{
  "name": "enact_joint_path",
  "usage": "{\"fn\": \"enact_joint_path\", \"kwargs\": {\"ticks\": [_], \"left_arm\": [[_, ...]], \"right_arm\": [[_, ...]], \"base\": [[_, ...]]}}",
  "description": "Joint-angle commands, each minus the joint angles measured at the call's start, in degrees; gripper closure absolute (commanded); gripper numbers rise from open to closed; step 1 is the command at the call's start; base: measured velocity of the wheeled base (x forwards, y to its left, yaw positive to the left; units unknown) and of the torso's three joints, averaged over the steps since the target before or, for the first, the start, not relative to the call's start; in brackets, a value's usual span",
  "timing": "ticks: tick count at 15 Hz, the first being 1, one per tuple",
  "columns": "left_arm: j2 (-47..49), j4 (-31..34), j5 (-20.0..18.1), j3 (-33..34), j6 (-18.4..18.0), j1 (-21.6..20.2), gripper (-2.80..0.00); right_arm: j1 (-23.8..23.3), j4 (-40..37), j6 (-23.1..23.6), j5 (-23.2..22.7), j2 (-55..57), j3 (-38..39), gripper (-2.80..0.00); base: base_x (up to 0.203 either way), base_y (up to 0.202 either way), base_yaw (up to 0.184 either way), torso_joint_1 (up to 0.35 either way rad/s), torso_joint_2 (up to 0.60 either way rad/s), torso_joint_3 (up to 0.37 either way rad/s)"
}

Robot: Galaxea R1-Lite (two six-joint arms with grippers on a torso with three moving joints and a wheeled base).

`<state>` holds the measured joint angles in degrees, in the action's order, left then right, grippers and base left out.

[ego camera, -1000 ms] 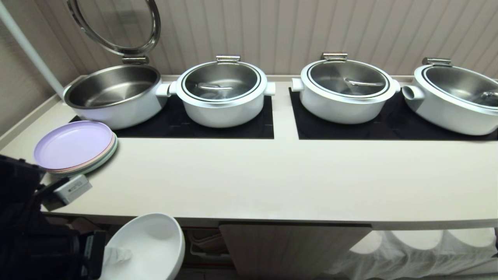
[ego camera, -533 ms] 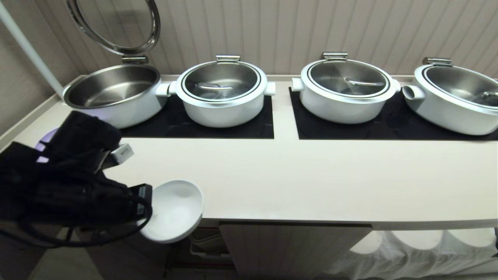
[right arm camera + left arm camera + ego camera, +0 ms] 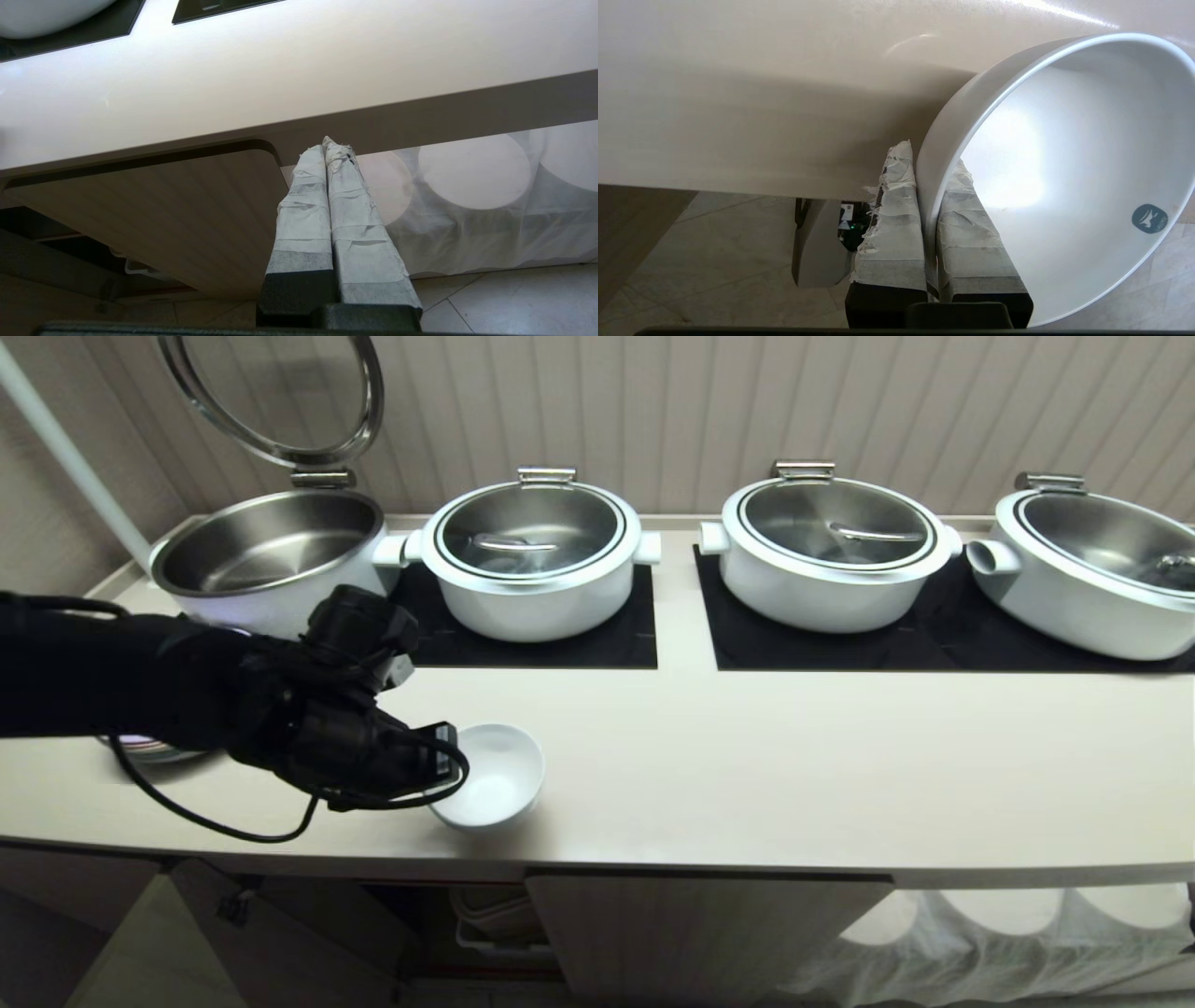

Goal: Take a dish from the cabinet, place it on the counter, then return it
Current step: Place it on the table

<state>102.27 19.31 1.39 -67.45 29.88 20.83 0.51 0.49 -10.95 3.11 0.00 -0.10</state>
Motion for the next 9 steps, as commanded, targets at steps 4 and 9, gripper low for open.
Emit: {"fn": "enact_joint_path", "kwargs": {"ticks": [4,9], "left_arm": [[6.3,0.1,0.1,-5.9,4.4,-0.1,0.00],[8.0,0.1,0.0,-7.3,4.7,-0.1,0.00]], "right_arm": [[0.0,0.0,0.0,0.0,0.0,0.0,0.00],[0.0,0.0,0.0,0.1,0.0,0.0,0.00]], "base": [[0.000,0.000,0.000,0.000,0.00,0.000],[0.000,0.000,0.000,0.000,0.00,0.000]]}}
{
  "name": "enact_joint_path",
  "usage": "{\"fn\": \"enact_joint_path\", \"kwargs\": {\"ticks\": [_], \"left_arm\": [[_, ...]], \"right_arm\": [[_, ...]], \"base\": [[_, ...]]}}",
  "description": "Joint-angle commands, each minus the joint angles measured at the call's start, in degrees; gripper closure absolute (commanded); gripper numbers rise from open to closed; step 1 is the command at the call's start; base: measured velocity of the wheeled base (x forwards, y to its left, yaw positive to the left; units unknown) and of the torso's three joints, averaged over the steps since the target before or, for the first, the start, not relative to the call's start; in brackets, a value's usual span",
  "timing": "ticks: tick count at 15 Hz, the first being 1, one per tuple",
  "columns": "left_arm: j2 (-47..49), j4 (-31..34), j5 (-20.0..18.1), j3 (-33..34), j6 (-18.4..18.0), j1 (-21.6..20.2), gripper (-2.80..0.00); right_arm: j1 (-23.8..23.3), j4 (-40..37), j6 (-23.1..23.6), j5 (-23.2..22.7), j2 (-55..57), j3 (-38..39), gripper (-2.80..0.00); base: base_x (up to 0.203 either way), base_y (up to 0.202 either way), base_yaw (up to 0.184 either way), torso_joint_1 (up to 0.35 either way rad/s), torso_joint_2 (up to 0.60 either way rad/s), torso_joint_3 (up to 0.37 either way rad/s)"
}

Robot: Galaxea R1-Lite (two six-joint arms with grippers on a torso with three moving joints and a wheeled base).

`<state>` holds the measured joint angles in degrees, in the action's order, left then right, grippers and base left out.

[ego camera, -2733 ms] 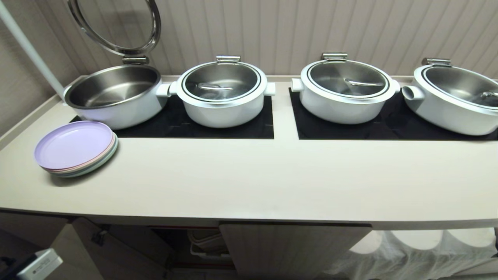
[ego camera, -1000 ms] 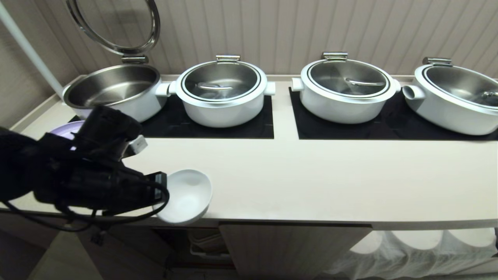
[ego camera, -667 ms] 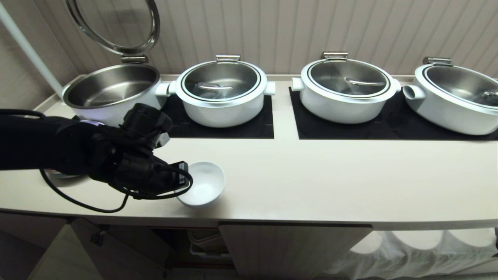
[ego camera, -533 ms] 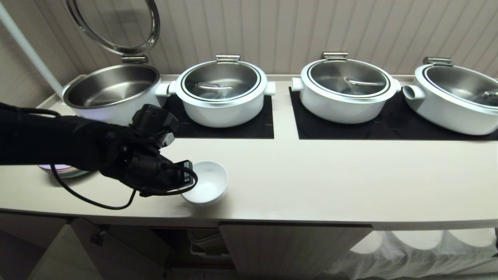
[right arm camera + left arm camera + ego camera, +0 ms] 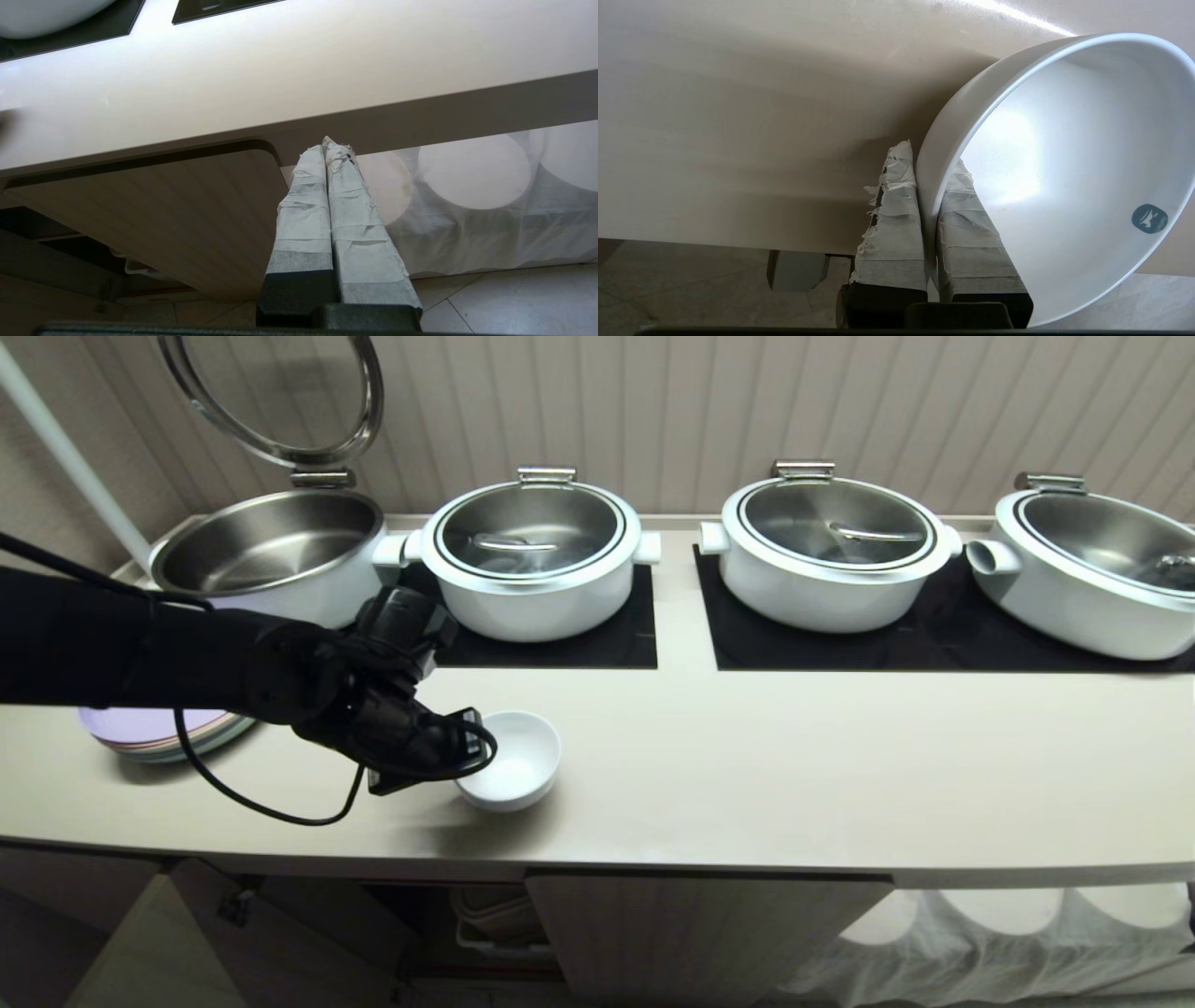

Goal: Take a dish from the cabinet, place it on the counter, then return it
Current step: Place it on the table

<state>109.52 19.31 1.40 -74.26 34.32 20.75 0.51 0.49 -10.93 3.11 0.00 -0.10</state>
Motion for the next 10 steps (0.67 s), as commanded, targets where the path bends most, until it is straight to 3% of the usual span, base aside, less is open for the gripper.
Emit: {"fn": "enact_joint_path", "kwargs": {"ticks": [1,10], "left_arm": [[1.0,0.1,-0.1,-0.7,0.3,0.1,0.00],[2.0,0.0,0.0,-1.0,0.3,0.1,0.00]], "right_arm": [[0.0,0.0,-0.1,0.0,0.0,0.0,0.00],[0.0,0.0,-0.1,0.0,0.0,0.0,0.00]], "base": [[0.000,0.000,0.000,0.000,0.00,0.000],[0.000,0.000,0.000,0.000,0.00,0.000]]}}
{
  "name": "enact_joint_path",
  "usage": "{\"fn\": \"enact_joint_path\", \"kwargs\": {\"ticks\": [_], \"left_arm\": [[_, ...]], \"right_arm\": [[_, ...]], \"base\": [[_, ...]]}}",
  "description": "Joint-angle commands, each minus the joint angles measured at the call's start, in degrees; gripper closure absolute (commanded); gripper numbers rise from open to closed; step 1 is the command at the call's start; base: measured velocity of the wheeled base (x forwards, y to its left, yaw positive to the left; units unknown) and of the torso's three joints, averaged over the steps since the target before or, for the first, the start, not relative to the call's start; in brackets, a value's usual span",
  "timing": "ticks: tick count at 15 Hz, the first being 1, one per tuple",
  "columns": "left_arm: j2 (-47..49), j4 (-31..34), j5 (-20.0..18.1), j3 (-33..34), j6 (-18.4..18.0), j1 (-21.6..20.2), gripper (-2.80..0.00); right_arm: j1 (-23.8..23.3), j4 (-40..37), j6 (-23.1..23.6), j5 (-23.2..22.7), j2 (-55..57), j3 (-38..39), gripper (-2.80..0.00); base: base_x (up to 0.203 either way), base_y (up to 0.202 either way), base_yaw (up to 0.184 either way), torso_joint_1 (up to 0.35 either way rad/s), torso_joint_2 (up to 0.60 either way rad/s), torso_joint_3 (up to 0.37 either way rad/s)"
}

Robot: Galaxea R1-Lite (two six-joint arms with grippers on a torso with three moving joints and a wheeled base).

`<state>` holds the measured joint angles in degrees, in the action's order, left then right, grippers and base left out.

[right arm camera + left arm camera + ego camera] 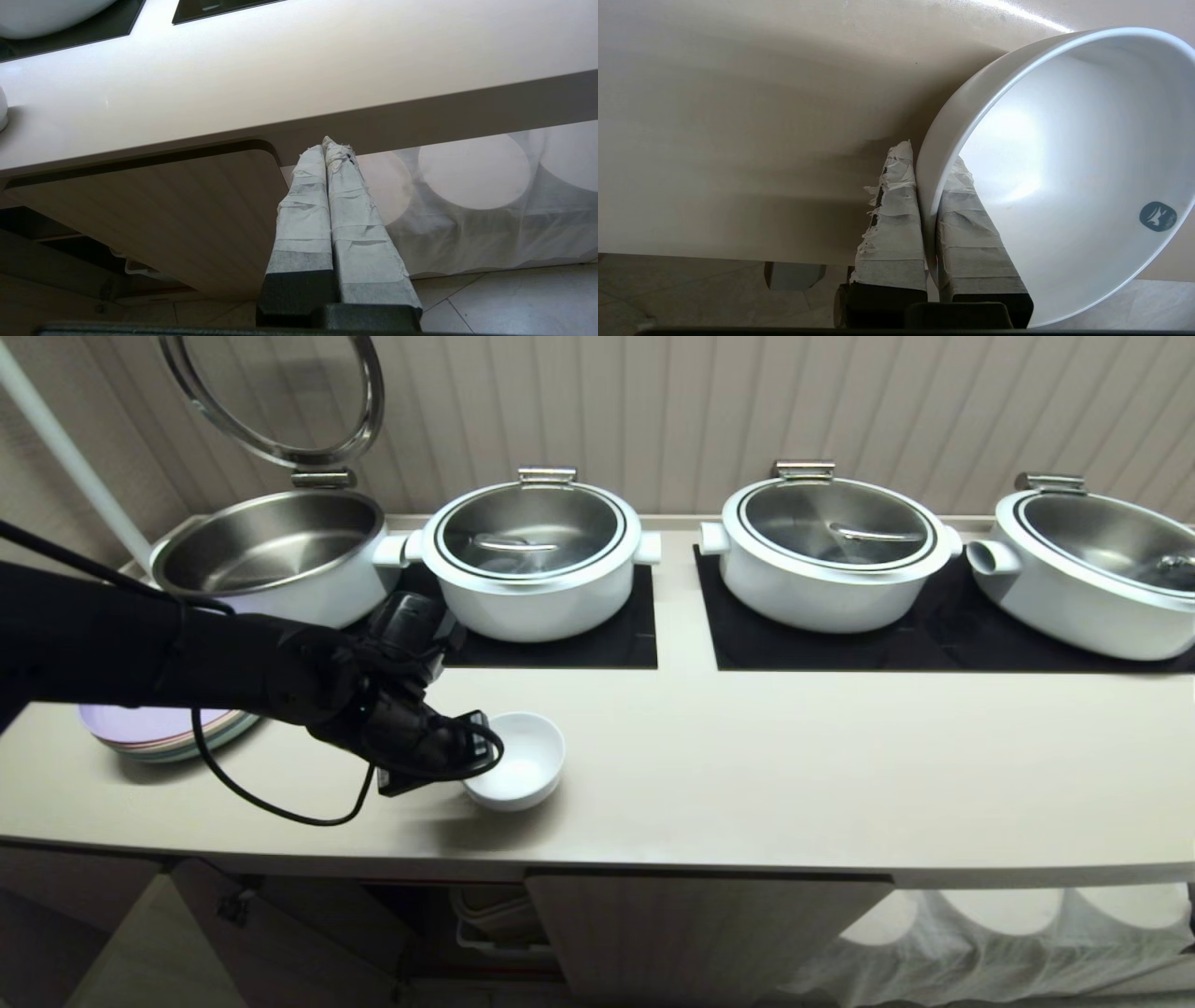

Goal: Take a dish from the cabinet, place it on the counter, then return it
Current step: Place it on the table

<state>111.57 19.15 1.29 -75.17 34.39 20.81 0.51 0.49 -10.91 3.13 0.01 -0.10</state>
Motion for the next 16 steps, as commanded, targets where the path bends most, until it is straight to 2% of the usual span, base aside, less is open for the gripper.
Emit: {"fn": "enact_joint_path", "kwargs": {"ticks": [1,13,14,16], "left_arm": [[0.1,0.2,0.1,-0.1,0.2,0.0,0.00],[1.6,0.4,0.1,-2.8,0.0,0.1,0.00],[1.7,0.4,0.1,-2.8,0.0,0.1,-2.80],[1.9,0.3,0.1,-2.8,0.1,0.1,-2.80]], "right_arm": [[0.0,0.0,-0.1,0.0,0.0,0.0,0.00],[0.0,0.0,-0.1,0.0,0.0,0.0,0.00],[0.0,0.0,-0.1,-0.1,0.0,0.0,0.00],[0.0,0.0,-0.1,-0.1,0.0,0.0,0.00]], "base": [[0.000,0.000,0.000,0.000,0.00,0.000],[0.000,0.000,0.000,0.000,0.00,0.000],[0.000,0.000,0.000,0.000,0.00,0.000],[0.000,0.000,0.000,0.000,0.00,0.000]]}}
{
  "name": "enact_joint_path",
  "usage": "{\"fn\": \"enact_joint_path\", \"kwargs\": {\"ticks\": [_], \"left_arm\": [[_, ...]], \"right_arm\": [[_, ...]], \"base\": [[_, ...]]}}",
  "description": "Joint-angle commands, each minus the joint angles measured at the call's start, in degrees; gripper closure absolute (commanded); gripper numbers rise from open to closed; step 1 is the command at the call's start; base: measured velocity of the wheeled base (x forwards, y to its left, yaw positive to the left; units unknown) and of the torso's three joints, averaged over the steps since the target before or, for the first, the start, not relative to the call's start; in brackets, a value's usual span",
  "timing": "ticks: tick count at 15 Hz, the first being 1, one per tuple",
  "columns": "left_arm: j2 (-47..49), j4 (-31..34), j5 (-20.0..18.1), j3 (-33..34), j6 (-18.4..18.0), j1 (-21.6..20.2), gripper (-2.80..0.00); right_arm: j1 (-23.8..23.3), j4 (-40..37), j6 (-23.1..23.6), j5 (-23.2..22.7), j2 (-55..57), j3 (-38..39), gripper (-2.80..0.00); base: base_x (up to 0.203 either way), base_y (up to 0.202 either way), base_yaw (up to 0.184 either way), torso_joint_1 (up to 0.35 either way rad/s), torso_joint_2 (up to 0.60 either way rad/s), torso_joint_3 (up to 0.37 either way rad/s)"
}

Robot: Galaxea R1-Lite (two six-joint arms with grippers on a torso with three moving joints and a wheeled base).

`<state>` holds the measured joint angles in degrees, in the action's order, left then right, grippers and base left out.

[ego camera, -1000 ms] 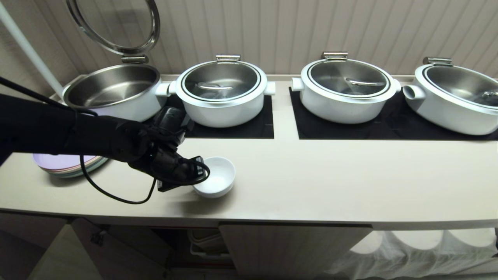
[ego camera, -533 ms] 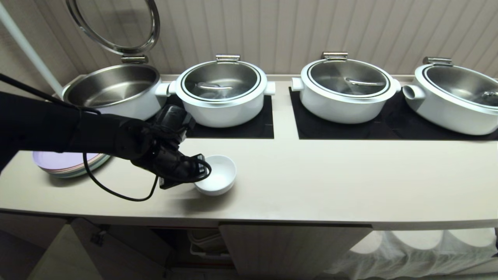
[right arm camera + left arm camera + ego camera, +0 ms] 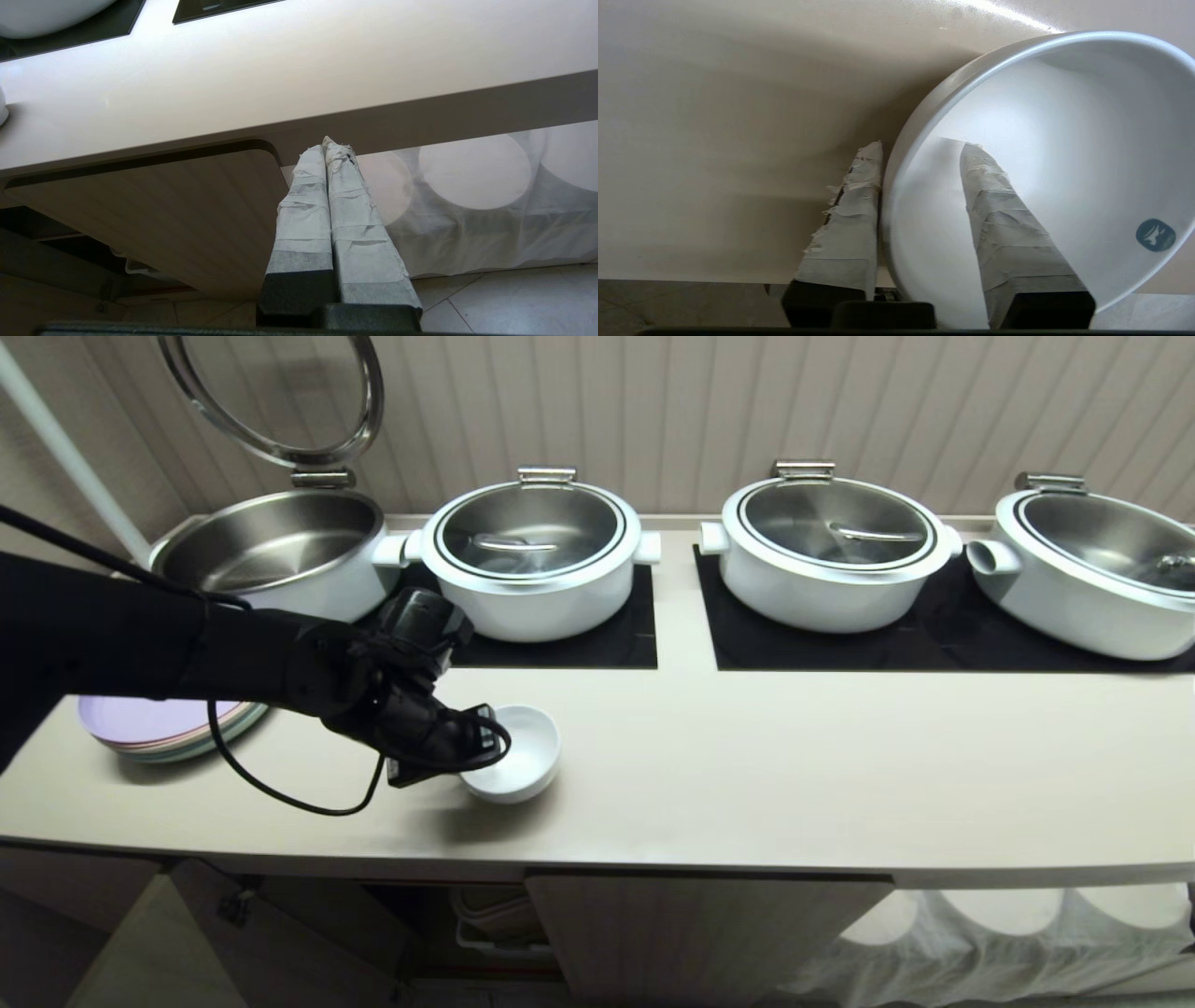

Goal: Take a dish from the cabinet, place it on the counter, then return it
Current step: Place it on the table

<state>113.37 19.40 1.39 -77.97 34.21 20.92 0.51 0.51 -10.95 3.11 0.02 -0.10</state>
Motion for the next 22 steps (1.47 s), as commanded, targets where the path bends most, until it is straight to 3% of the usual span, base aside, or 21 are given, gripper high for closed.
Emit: {"fn": "enact_joint_path", "kwargs": {"ticks": [1,22], "left_arm": [[0.1,0.0,-0.1,0.0,0.2,0.0,-2.80],[-0.9,0.0,1.3,-2.3,-0.1,-0.1,-2.80]], "right_arm": [[0.0,0.0,0.0,0.0,0.0,0.0,0.00],[0.0,0.0,0.0,0.0,0.0,0.0,0.00]], "base": [[0.000,0.000,0.000,0.000,0.00,0.000],[0.000,0.000,0.000,0.000,0.00,0.000]]}}
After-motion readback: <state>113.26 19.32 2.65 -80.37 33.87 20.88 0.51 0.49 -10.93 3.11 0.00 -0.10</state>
